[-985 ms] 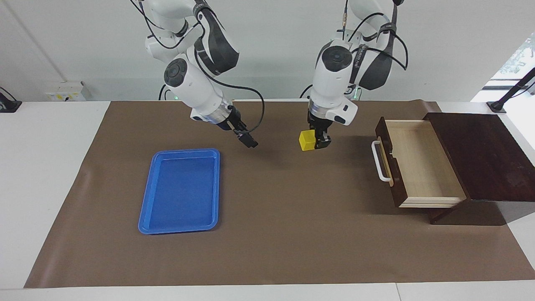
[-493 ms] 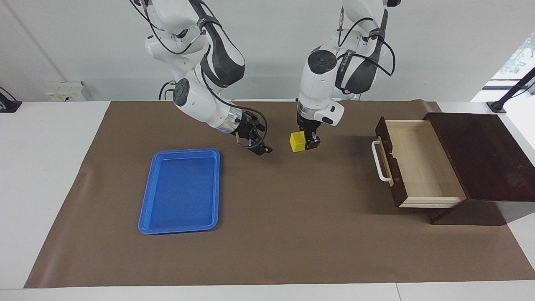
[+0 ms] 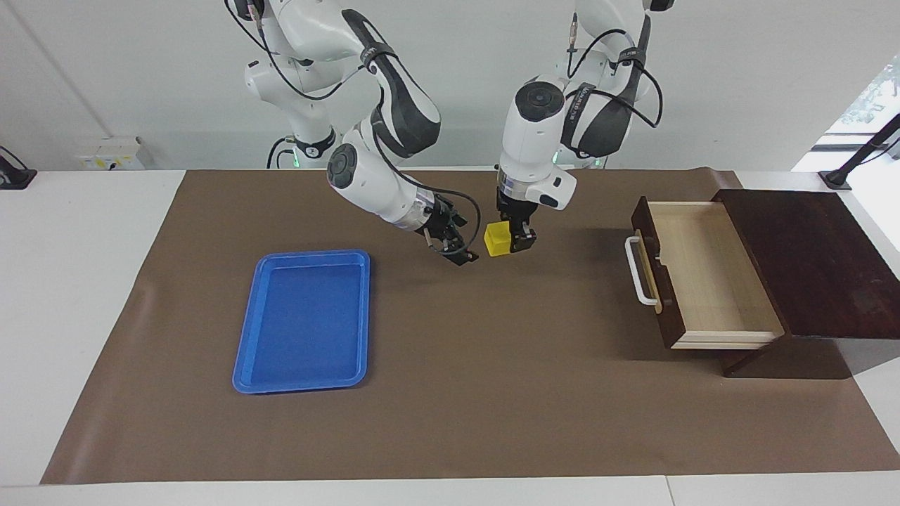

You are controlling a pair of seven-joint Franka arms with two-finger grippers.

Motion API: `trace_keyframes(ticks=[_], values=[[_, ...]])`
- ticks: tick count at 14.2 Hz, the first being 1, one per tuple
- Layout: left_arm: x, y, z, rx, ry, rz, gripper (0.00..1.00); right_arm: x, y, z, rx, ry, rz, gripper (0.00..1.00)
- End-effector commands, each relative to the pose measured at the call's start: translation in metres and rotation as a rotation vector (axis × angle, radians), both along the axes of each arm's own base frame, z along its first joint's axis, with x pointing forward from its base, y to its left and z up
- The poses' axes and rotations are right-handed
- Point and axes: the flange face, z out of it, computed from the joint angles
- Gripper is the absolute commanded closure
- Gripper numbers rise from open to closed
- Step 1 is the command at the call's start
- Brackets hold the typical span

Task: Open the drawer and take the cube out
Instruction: 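Close the right gripper on the yellow cube held by the left gripper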

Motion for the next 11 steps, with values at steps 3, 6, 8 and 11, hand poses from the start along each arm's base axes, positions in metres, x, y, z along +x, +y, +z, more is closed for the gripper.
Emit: trace_keyframes(ticks=[3, 6, 8, 11], values=[[-0.006, 0.001, -0.001, -0.016, -0.012, 0.010, 1.00, 0.014, 0.007, -0.003, 0.068, 0.013, -0.090, 0.00], [-0.008, 0.002, -0.006, -0.014, -0.011, 0.004, 1.00, 0.010, 0.019, -0.003, 0.074, 0.011, -0.083, 0.00], [-0.007, 0.004, -0.006, -0.015, -0.013, 0.007, 1.00, 0.009, 0.026, -0.003, 0.097, 0.019, -0.091, 0.00], [-0.008, 0.003, -0.006, -0.014, -0.010, 0.004, 1.00, 0.005, 0.033, -0.004, 0.094, 0.012, -0.079, 0.00]])
